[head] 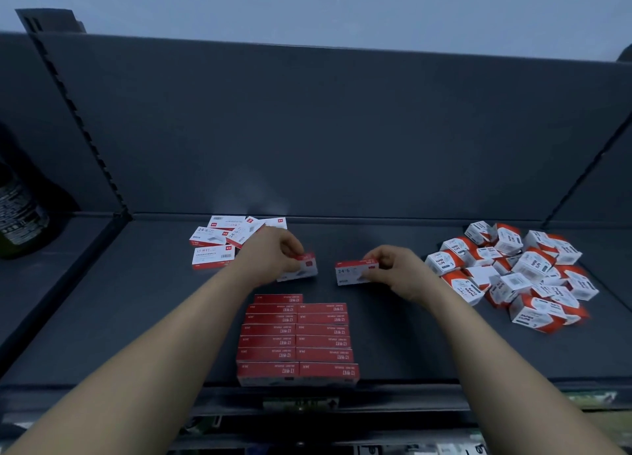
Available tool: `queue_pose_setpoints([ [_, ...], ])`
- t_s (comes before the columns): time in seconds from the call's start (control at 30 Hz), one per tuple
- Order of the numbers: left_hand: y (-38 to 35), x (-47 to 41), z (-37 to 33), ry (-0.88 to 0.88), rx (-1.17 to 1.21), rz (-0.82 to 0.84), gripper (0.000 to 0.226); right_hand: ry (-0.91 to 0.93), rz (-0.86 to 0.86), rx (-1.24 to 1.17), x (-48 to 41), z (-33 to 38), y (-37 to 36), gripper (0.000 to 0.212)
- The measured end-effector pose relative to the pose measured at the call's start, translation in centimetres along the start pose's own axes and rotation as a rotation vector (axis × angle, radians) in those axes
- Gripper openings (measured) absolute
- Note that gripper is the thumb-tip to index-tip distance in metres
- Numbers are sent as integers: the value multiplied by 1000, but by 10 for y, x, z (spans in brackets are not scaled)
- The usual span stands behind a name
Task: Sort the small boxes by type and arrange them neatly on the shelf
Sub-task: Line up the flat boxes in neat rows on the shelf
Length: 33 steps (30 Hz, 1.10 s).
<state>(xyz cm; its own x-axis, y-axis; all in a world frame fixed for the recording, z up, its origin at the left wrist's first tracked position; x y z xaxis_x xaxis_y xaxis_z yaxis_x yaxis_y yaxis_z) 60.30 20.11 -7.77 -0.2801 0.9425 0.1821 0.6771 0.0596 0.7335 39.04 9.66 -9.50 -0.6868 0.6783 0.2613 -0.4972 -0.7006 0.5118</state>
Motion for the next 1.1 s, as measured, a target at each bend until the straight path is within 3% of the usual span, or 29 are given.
queue_pose_setpoints([
  [0.27, -12, -3, -12, -59, -51, 132, 30, 44, 120, 51, 7, 0, -5, 18],
  [0.47, -24, -1, -23, -116, 8, 235, 25, 76, 151, -15, 2, 3, -17, 53],
  [0.7, -10, 13, 3, -84, 103, 202, 30, 90, 262, -76, 1, 7, -33, 28],
  [1.1, -24, 51, 26, -57, 211, 142, 26, 87, 331, 8, 6, 8, -41, 35],
])
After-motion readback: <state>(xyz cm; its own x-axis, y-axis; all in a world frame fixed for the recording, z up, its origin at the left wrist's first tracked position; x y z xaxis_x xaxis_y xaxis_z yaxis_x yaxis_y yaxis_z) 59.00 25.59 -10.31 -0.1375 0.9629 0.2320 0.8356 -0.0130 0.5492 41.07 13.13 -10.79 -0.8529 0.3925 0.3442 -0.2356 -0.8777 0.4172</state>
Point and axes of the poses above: each hand's wrist, its own x-axis away from the middle knuckle, its own y-axis out of the back of the hand, z = x × y, the point moved 4 cm from there along -x, towards the middle knuckle, and after that the axes turned 9 degrees about z, right-handed, at the moved point
